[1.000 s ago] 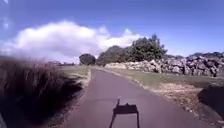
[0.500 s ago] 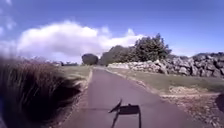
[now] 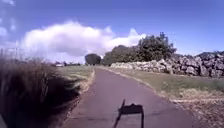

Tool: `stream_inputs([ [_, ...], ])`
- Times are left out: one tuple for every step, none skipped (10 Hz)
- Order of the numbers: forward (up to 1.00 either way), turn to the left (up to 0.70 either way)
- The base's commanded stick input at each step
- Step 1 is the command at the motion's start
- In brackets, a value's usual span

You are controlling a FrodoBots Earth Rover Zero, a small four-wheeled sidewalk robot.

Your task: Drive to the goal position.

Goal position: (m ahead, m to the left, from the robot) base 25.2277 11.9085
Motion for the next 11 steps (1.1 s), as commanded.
stream_inputs([
  [0.7, 0.01],
  [0.7, 0.02],
  [0.7, 0.08],
  [0.7, 0.14],
  [0.7, 0.14],
  [0.7, 0.14],
  [0.7, 0.14],
  [0.7, 0.14],
  [0.7, 0.14],
  [0.7, 0.14],
  [0.7, 0.14],
])
